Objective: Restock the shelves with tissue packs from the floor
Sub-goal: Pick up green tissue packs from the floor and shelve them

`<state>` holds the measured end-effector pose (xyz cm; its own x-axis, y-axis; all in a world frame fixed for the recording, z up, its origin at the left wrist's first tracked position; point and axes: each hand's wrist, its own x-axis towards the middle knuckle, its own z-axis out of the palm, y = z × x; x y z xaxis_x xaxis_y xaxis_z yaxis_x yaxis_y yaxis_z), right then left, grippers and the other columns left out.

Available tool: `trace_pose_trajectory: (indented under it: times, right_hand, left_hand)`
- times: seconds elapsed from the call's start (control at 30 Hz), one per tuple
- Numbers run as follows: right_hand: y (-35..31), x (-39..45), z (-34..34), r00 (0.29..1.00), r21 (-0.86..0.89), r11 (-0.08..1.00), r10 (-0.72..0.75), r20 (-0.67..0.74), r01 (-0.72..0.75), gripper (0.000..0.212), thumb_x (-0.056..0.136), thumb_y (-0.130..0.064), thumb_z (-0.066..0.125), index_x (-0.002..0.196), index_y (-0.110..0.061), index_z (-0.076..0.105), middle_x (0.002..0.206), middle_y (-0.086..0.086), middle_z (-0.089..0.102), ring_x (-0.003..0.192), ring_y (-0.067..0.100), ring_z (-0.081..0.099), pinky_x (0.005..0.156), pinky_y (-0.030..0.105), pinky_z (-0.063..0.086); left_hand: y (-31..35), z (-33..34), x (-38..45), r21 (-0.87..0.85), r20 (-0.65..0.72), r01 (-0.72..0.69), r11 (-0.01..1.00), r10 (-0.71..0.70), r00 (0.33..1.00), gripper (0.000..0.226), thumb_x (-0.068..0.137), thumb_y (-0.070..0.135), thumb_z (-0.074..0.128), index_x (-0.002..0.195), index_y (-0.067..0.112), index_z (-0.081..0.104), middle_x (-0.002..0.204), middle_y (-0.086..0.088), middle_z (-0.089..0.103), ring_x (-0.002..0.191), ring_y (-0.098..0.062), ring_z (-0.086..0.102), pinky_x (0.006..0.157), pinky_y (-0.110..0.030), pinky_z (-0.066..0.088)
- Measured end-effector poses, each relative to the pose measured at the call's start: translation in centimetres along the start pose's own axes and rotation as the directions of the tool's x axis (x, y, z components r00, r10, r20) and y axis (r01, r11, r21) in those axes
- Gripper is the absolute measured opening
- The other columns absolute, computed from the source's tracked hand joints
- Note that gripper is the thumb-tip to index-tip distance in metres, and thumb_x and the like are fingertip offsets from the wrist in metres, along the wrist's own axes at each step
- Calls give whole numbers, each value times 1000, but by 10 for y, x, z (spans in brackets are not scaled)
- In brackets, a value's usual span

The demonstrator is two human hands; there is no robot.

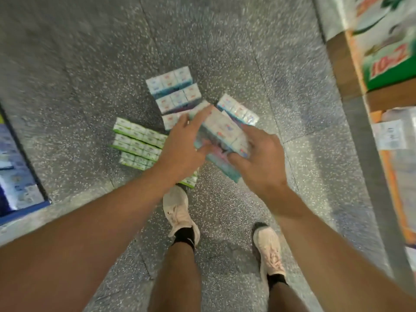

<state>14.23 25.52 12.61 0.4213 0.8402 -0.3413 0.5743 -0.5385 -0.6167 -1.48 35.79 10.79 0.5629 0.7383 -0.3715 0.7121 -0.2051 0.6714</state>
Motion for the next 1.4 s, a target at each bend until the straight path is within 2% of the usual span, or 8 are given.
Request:
trace_pose_trajectory:
  times: [0.13,0.3,0.47,0.6,0.8,1.0,1.17,1.4]
  right_hand:
    - [-88,-44,-90,989,128,984,-130,68,120,61,59,-39,71,116,-17,68,94,-4,69,84,15,65,72,17,45]
    - [-192,-115,-173,883,237,895,-425,199,377,69,61,-47,74,126,-26,63,109,-9,66,94,7,61,79,22,42]
    - [-306,-216,-205,719,289,702,-692,64,651,76,65,-52,76,127,-10,60,115,8,63,105,21,58,89,16,34]
    - [-401,-324,-202,632,508,602,-763,137,616,90,63,-45,88,138,-19,44,112,-5,65,97,12,63,82,15,43]
    - [-507,-507,-173,168,607,312,-944,283,731,84,61,-50,87,131,-30,46,113,-9,66,99,13,66,86,38,55]
    - [-566,-685,-109,-75,668,72,-979,189,740,74,73,-34,84,135,-38,45,118,-3,66,100,18,64,81,33,55]
    - [-600,-813,-65,-212,719,-96,-975,73,689,65,82,-31,78,139,-30,49,129,-4,62,109,16,60,86,31,49]
    - [-668,-874,-4,-134,664,-67,-990,51,745,61,87,-36,71,142,-31,44,112,3,68,96,25,63,68,29,42]
  left_hand:
    - [65,-99,-72,20,-66,19,1000,-18,998,59,88,40,66,142,35,41,125,-4,51,109,-22,53,86,-33,45]
    - [158,-202,-219,116,-441,182,976,-114,890,48,88,33,68,132,34,50,106,2,43,85,-15,45,75,-30,39]
    - [226,-276,-397,89,-791,354,931,-150,593,45,83,40,70,124,25,59,100,-2,48,84,-15,48,77,-31,40]
    - [257,-305,-546,-78,-942,433,898,-209,264,42,81,45,70,118,30,59,99,1,52,86,-14,51,77,-28,41]
    - [270,-299,-773,-322,-947,529,785,-275,-167,45,83,50,60,124,33,60,107,2,59,99,-14,54,83,-21,38]
    - [262,-278,-948,-450,-881,578,681,-233,-412,52,92,40,62,141,40,45,105,3,53,93,-9,49,75,-22,35]
    - [236,-266,-1062,-523,-819,580,625,-180,-545,51,91,37,64,139,38,46,113,3,53,103,-13,50,85,-29,41]
    - [180,-332,-1140,-487,-846,616,618,-160,-509,66,86,32,71,145,34,40,135,4,52,122,-13,48,96,-20,34]
